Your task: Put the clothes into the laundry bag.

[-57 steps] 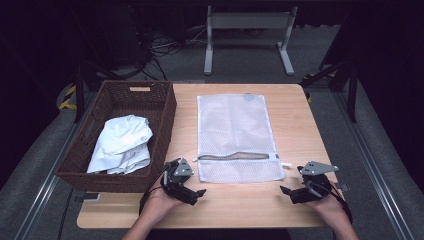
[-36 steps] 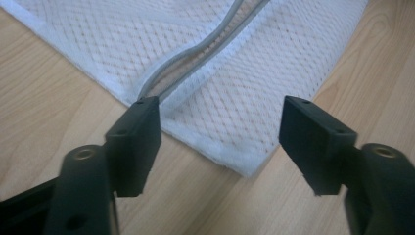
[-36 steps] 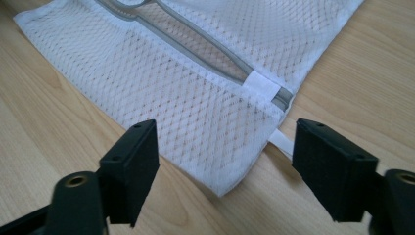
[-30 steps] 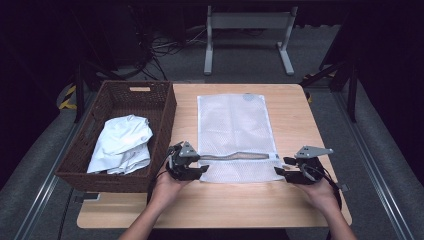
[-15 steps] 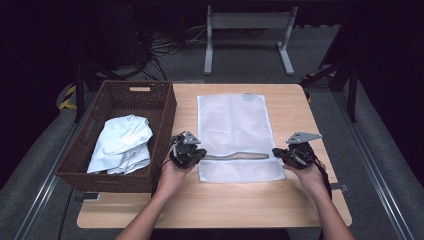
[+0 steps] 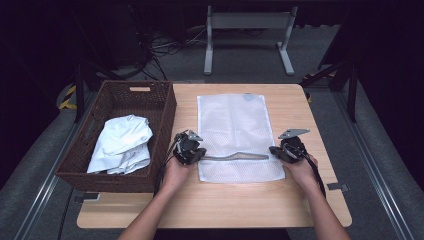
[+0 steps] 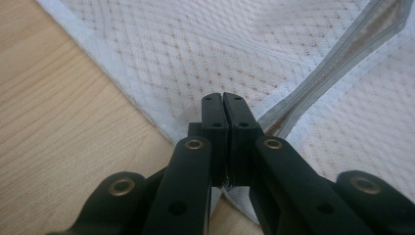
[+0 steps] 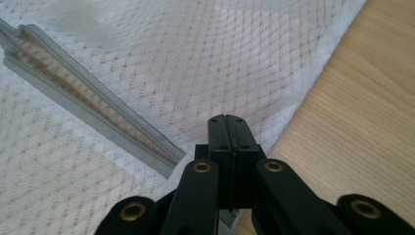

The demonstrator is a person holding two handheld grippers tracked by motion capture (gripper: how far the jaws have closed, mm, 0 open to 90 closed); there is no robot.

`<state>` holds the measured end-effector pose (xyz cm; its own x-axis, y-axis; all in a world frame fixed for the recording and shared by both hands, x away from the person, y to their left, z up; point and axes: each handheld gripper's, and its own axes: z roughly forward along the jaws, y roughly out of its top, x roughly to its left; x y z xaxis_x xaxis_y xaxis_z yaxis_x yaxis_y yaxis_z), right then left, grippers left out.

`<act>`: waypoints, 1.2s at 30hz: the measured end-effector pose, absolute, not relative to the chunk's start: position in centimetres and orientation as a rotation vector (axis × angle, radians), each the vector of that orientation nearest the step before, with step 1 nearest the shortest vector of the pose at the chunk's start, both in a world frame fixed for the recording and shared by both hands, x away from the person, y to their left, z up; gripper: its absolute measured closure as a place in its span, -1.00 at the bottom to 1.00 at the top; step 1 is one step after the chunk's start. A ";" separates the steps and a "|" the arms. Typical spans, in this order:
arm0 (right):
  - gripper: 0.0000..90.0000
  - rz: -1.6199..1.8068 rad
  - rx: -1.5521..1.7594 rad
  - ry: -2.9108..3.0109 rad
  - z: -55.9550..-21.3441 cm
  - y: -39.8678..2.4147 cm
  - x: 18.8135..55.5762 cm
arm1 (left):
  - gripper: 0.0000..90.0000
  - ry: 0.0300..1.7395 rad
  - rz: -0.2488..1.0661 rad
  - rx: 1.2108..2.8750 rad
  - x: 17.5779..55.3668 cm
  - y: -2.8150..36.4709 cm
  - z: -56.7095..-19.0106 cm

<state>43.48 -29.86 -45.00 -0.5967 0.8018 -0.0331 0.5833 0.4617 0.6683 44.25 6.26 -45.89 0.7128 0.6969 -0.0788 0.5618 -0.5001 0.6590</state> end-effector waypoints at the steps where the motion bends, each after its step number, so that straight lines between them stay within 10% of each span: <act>1: 1.00 0.869 1.173 2.374 -45.2 -29.9 43.5 | 0.96 0.952 0.266 2.251 44.3 6.3 -46.0; 36: 1.00 0.664 1.258 2.347 -44.4 -34.8 39.4 | 1.00 0.799 0.104 2.296 43.1 1.5 -46.0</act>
<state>39.42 -34.78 -44.39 -0.5185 0.8469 -0.1175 0.6597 0.4837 0.5751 43.13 1.50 -45.97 0.8071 0.5729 -0.1428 0.5173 -0.5697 0.6386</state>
